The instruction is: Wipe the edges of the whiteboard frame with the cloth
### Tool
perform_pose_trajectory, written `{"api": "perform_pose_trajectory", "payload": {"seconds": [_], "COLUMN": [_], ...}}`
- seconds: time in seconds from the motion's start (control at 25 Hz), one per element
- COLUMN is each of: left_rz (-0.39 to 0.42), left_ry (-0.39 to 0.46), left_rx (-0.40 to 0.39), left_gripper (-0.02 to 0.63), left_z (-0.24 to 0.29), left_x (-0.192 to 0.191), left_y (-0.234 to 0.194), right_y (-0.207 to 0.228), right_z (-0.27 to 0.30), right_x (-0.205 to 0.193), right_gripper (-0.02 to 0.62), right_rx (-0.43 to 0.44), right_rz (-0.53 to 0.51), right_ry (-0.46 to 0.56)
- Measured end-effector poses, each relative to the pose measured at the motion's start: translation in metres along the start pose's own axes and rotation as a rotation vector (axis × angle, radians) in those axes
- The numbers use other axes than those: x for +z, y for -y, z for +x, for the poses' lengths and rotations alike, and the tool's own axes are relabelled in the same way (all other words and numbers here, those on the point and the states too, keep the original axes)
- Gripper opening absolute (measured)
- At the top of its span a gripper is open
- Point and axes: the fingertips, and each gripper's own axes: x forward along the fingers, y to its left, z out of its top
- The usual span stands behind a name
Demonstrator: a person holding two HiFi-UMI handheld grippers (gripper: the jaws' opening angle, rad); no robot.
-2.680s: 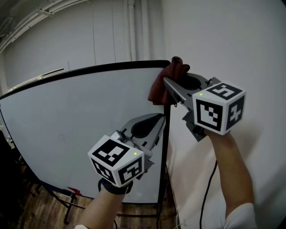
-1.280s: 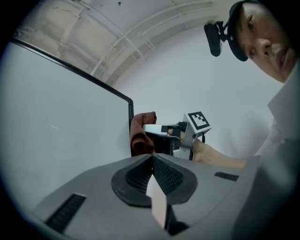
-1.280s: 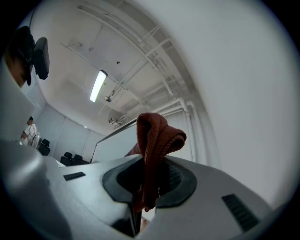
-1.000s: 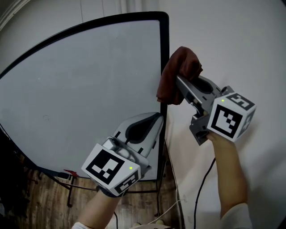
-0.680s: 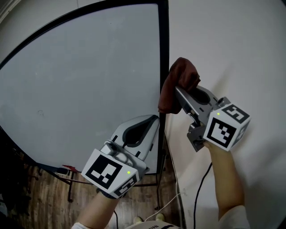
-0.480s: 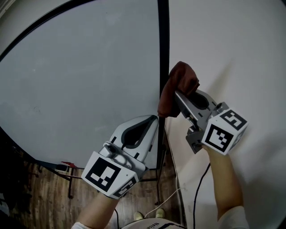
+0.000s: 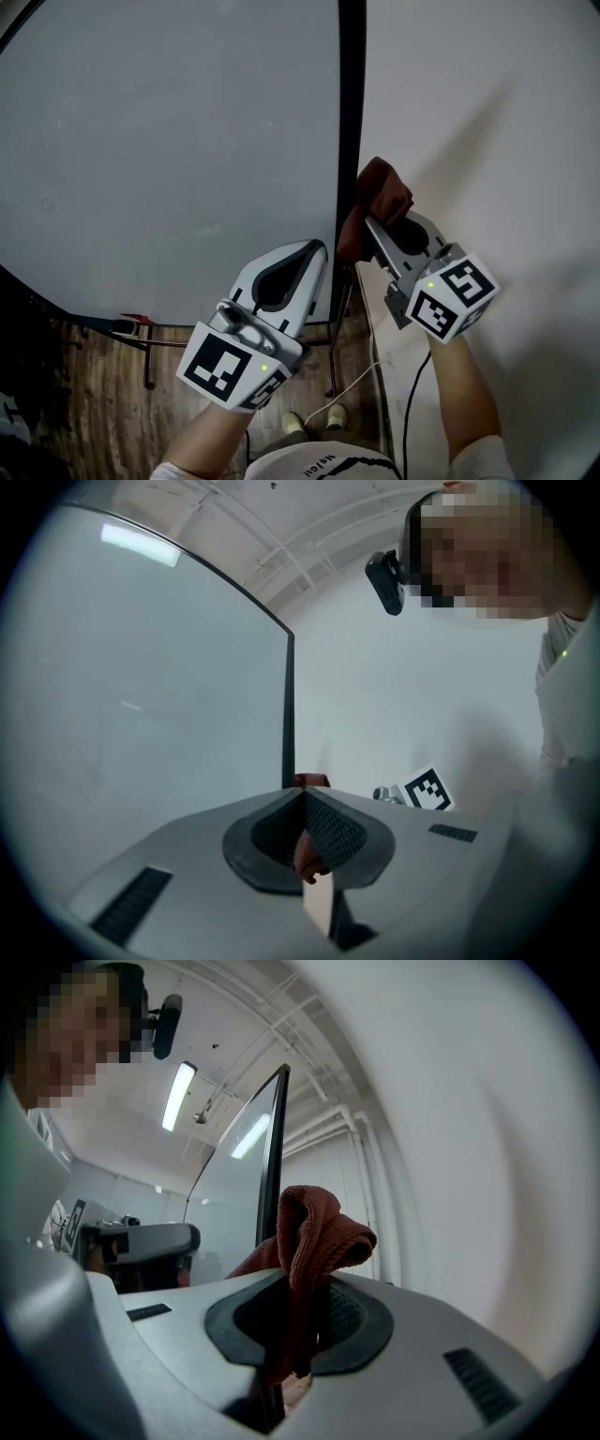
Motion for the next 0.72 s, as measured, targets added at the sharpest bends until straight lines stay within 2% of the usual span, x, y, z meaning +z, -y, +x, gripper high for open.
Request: {"api": "perform_pose_trajectory", "payload": {"seconds": [0.12,0.36,0.72], "left_rz": [-0.019,-0.072,-0.110], "left_ry": [-0.019,-0.059,-0.103], "left_rx": [-0.004,0.009,-0.007], "left_gripper": [0.009,0.009,0.009], "left_z": [-0.012,-0.020,-0.010], "left_x": [-0.038,-0.072,-0.088], "left_y": [0.000,0.000,0.007], "right_y": [0.000,0.004,0.013], "right_z": [-0.003,-0.006,-0.001], "right_x": [-0.054,-0.110,-0.131], "right_gripper": [0.057,0.057,0.057], "right_rx": [-0.033,-0.064,-0.088], "right_rz": [-0.019,-0.031,-0.073], "right_ry": [-0.029,-0.097,-0.188]}}
